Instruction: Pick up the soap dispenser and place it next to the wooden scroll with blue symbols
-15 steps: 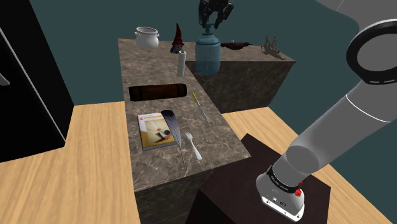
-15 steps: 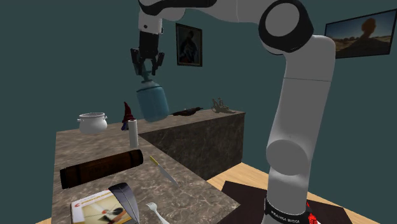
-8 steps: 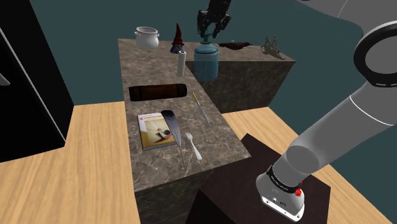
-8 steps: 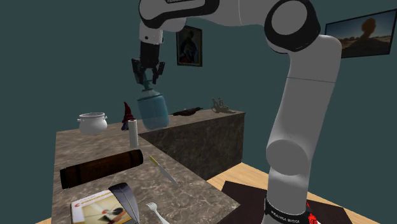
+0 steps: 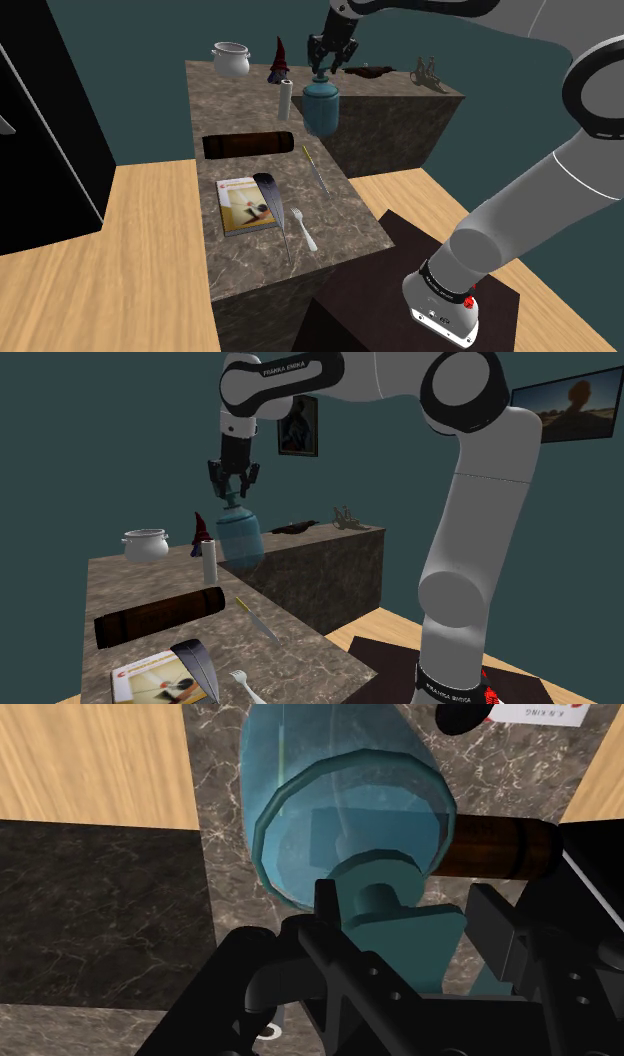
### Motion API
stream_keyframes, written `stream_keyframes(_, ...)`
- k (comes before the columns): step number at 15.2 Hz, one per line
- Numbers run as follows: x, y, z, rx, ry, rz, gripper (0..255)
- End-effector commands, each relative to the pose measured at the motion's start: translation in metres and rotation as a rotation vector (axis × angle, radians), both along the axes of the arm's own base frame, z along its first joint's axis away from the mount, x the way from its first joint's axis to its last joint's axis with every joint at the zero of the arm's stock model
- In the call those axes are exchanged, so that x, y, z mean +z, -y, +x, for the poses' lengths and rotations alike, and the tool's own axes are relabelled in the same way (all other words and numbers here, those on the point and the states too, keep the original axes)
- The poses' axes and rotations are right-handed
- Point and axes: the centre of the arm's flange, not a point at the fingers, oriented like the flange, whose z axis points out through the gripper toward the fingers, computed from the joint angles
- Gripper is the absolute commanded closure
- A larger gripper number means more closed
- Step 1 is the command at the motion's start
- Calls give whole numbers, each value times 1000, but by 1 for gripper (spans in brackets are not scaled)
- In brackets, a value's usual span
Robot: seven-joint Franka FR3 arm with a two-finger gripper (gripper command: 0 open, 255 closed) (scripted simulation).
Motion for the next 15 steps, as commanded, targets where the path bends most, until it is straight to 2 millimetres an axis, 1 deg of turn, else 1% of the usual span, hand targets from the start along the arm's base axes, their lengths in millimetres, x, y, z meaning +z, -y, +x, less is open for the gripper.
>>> stream_keyframes(1,-11,0,0,0,2,0,255)
stream_keyframes(15,-85,0,0,0,2,0,255)
